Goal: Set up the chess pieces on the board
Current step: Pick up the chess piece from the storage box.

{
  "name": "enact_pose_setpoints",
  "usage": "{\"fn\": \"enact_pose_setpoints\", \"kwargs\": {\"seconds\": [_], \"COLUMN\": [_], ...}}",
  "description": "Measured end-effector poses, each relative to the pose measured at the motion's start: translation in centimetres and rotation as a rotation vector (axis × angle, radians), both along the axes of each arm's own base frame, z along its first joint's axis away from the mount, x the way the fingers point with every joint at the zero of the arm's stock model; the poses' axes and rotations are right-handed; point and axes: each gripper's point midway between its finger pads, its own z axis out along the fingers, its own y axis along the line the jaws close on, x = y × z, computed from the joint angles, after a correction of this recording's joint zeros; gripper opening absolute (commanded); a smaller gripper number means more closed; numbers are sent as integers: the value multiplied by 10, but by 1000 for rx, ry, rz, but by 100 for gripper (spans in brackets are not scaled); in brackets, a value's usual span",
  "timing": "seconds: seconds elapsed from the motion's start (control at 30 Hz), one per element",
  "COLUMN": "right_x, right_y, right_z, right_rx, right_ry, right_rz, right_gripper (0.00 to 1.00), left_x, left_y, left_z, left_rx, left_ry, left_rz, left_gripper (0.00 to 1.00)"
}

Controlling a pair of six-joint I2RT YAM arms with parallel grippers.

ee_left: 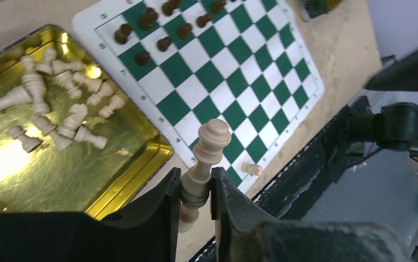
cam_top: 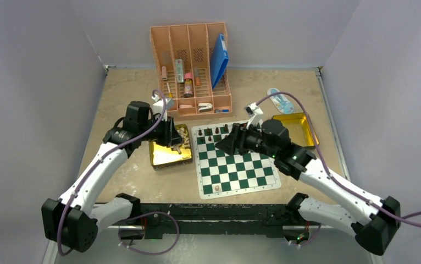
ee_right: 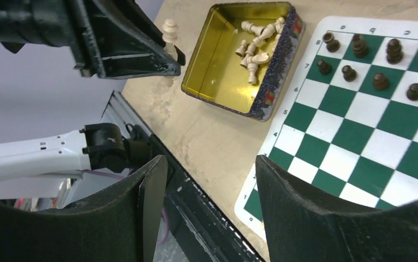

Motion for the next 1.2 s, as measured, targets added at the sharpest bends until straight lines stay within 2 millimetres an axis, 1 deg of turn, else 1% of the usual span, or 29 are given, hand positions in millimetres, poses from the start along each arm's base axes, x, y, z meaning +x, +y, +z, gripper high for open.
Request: {"fn": "enact_pose_setpoints", "kwargs": {"seconds": [0.03, 0.1, 0.2, 0.33, 0.4, 0.47, 0.7, 0.77, 0.9, 0.97, 1.1, 1.13, 1.2], "right_x": [3, 6, 12, 16, 19, 22, 26, 26, 20, 17, 9, 7, 7], "right_y": [5, 16, 36, 60, 70, 76, 84, 85, 89, 91, 91, 91, 91], "right_z": [-4, -3, 11, 29, 31, 27, -2, -5, -1, -1, -11, -14, -14], "right_rx": [-11, -19, -7, 10, 6, -7, -72, -75, -55, -46, -50, -52, -52], "right_ry": [15, 31, 21, -3, -9, -5, 47, 50, 45, 45, 63, 69, 69], "right_rz": [10, 36, 74, 116, 131, 138, 150, 158, 199, 220, 249, 255, 257], "right_gripper": [57, 54, 53, 55, 55, 55, 54, 53, 46, 45, 45, 41, 29], "left_x": [-3, -9, -19, -39, -49, -55, -60, -62, -64, -64, -64, -64, -64], "left_y": [-3, -10, -22, -41, -48, -52, -54, -55, -57, -57, -57, -57, -57], "left_z": [4, 15, 22, 14, 10, 10, 19, 21, 20, 21, 20, 20, 20], "left_rx": [-19, -58, -93, -106, -107, -109, -137, -145, -154, -155, -154, -153, -153], "left_ry": [-14, -50, -86, -87, -88, -98, -184, -194, -197, -199, -201, -200, -201], "left_rz": [-16, -56, -120, -235, -291, -327, -392, -407, -427, -433, -434, -434, -434], "left_gripper": [5, 5, 5, 3, 2, 2, 2, 2, 1, 1, 1, 1, 2]}}
